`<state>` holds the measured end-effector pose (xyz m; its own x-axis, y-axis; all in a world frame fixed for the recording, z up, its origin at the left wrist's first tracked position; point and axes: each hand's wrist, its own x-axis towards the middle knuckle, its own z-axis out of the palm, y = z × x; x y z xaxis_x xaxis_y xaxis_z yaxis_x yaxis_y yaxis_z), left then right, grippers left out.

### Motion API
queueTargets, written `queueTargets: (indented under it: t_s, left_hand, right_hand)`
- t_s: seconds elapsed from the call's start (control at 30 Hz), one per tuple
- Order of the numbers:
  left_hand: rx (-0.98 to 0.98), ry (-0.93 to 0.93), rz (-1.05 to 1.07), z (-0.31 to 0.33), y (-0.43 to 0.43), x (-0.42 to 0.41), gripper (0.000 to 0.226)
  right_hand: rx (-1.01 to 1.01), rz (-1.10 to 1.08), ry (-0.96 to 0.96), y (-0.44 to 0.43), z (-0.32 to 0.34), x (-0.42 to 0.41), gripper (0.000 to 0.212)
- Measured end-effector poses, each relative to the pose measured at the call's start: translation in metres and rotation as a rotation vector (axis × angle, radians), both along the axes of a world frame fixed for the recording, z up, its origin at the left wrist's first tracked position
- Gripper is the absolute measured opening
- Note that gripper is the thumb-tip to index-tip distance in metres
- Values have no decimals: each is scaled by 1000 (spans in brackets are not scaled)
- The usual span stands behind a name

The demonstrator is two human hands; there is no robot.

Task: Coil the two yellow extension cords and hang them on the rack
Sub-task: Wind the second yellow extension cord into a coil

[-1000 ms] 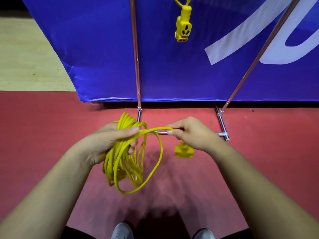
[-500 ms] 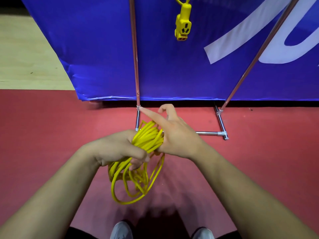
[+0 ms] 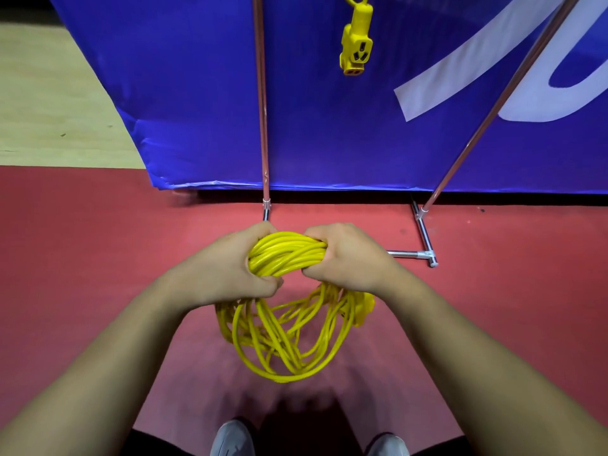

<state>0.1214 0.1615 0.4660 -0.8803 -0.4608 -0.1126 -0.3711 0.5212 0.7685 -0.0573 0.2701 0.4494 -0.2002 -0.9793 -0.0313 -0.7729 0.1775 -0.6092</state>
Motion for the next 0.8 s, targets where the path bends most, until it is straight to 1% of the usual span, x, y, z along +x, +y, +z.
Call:
queueTargets:
  t_s: [0.07,0.13,0.2,0.27,0.33,0.4,0.43,0.47,0.53,0.57,0.67,0.73,0.77,0.8]
  left_hand:
    - [-153,30,-2,-4,1,0,41]
    - [-252,39,3,-7,2,-3,40]
    - [-284,63,-8,-9,4,-6,34]
    - [-253,95,-24,-7,5,-9,27]
    - [-231,106,-7,-5,2,-9,23]
    - [-239,92,34,-3,-3,-7,22]
    - [-244,73,49,-3,-6,-6,22]
    - [-249,49,55,-4,-9,-4,22]
    - [-272,-3,35,-7,-13,-3,23]
    - [-290,-33,16,-8,-14,-3,25]
    - [-344,-112,-33,-10,-16,-3,33]
    - [-346,-136,-66,-11,-15,-4,35]
    - [-339,-146,-86,-11,-13,-4,36]
    - [-333,-152,-107,-11,-12,-4,36]
  right_hand:
    - [23,-35,-38,1,2,-4,18]
    - [38,-50,-65,3,2,-7,16]
    - [39,-55,-89,5,1,-8,14]
    - [37,-45,-136,6,2,-10,15]
    - [51,9,-219,9,6,-15,24]
    - [89,20,-328,13,9,-28,44]
    - [106,3,-324,16,9,-35,51]
    - [124,-6,-280,18,7,-42,48]
    - [162,16,-168,18,0,-49,23]
    - [176,22,-122,17,-4,-49,14]
    - [165,-25,42,14,-15,-48,8]
    - [155,-105,152,12,-19,-50,7]
    - [148,-149,136,11,-19,-49,5]
    - [135,-180,111,9,-21,-48,8]
